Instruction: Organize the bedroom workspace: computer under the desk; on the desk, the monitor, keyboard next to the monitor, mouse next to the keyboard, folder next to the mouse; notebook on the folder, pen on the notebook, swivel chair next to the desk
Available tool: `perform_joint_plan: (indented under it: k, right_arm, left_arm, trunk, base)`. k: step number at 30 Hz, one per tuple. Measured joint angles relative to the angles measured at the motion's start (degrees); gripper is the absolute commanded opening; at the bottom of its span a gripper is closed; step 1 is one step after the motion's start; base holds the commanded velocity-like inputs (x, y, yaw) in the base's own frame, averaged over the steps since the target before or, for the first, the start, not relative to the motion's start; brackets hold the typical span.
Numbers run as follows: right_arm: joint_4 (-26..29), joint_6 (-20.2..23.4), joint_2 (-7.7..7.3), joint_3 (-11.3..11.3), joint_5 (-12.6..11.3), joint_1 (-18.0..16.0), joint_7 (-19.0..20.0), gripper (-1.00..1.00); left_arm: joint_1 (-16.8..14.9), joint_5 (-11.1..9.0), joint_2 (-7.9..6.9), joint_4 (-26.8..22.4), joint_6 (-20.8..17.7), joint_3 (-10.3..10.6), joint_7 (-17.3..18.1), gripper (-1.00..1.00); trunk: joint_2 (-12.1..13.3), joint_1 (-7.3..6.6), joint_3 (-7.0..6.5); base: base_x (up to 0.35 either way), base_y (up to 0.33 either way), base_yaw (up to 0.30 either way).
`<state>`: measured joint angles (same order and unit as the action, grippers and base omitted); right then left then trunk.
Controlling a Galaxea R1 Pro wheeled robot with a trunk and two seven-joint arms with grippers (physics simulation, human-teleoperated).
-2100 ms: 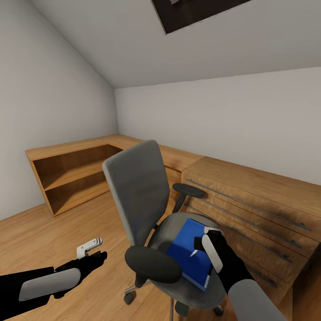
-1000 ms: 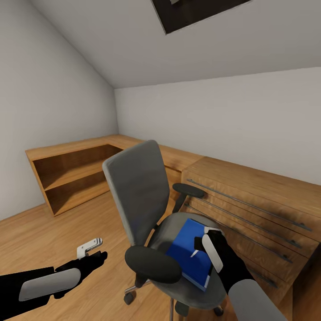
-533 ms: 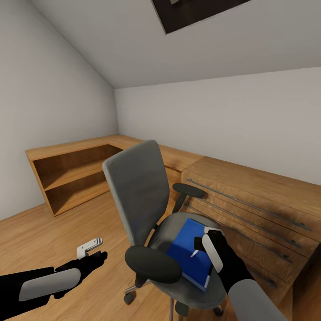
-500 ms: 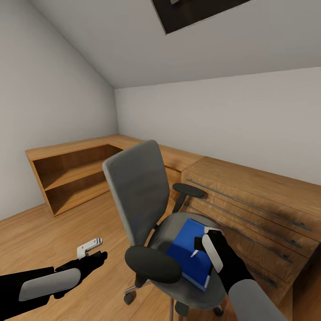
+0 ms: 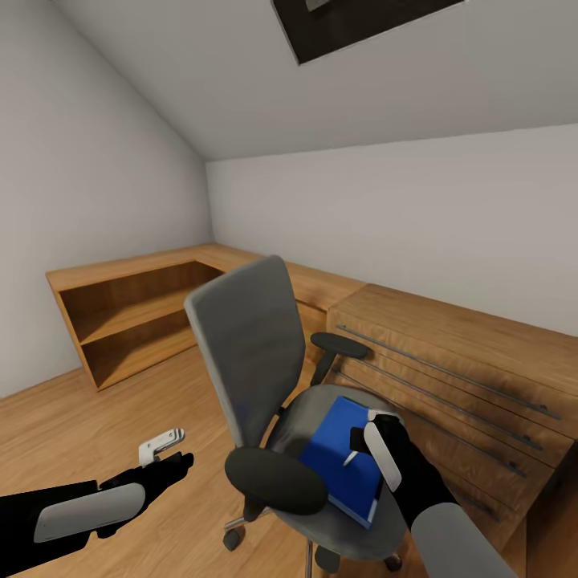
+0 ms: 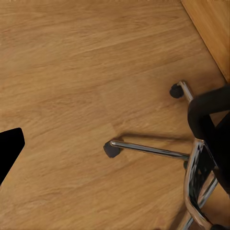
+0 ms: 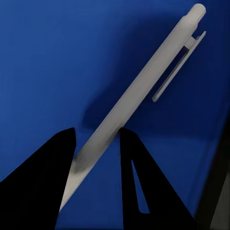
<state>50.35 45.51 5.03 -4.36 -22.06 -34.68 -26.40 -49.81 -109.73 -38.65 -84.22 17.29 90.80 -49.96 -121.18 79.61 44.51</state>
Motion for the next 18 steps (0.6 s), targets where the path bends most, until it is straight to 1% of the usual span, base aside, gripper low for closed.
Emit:
perform_joint_plan:
  k: [14, 18]
  right_arm:
    - [0.1, -0.2, 0.00, 0.0, 0.0, 0.0, 0.0, -1.00]
    - [4.3, -0.3, -0.01, 0.0, 0.0, 1.0, 0.0, -1.00]
  left_arm:
    - [0.0, 0.0, 0.00, 0.1, 0.0, 0.1, -0.4, 1.00]
    - [0.0, -0.1, 0.00, 0.6, 0.0, 0.1, -0.4, 1.00]
  trunk:
    - [5.6, -3.08, -2.51]
    - [7.2, -3.96, -3.23]
  base:
    - [0.000, 0.000, 0.000]
    - [0.000, 0.000, 0.000]
